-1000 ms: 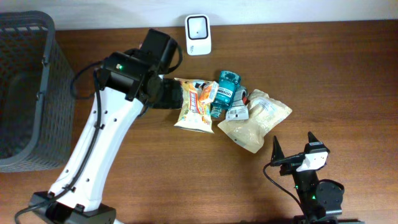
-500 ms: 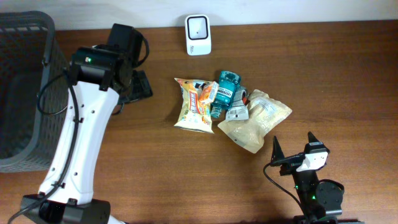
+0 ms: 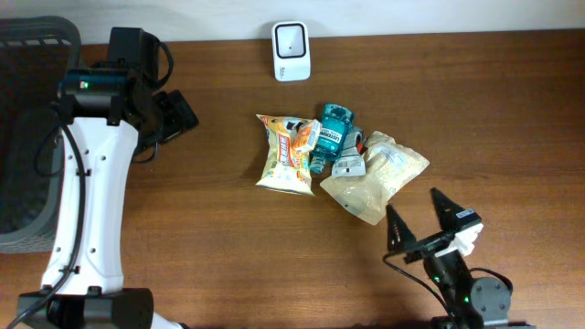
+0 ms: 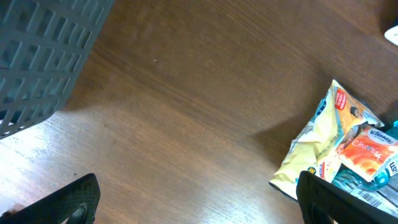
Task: Scan the item barcode
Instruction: 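Release the Kleenex pack and raise the left gripper to the left, then move the right gripper to the beige plastic bag and grasp it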
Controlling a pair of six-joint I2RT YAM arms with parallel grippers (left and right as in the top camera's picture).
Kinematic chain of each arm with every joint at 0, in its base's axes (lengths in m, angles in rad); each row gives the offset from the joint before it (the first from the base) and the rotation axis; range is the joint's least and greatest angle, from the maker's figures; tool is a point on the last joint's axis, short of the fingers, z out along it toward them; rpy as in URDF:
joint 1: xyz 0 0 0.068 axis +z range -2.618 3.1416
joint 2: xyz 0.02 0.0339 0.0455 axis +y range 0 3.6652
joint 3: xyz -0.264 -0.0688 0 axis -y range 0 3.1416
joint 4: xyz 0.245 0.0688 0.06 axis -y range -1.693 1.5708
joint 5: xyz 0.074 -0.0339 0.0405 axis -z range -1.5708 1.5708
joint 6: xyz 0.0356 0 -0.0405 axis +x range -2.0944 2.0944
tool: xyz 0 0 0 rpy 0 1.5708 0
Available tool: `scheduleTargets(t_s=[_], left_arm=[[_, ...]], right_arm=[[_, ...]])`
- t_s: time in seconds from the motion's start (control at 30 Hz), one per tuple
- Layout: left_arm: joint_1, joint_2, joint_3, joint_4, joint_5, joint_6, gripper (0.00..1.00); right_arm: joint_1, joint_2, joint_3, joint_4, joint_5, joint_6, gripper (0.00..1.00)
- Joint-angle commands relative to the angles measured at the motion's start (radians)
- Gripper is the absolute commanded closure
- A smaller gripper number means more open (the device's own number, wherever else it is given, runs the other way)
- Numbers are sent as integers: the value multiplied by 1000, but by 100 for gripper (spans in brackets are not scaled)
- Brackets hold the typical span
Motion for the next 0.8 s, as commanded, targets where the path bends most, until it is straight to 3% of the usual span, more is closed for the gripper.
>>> scheduleTargets(t_s=[0.0, 0.17, 0.3, 0.47, 0.6, 0.7, 0.77], left_arm=[[0, -5, 1, -2, 11, -11, 1], [0, -5, 1, -2, 11, -11, 1], [0, -5, 1, -2, 11, -11, 1], [0, -5, 1, -2, 11, -11, 1], [0, -5, 1, -2, 11, -11, 1], [0, -5, 1, -2, 11, -11, 1], [0, -5, 1, -2, 11, -11, 1]], right_arm=[[-4, -7, -5, 107, -167, 223, 2], [-4, -7, 4, 307, -166, 289, 2], [-5, 12, 137, 267, -140, 195, 2], [-5, 165, 464, -159, -98, -16, 2], [-5, 536, 938, -803, 136, -216, 2], [-5, 768, 1157, -1033, 146, -250, 2], [-4, 926, 1264, -1085, 3, -248, 2]])
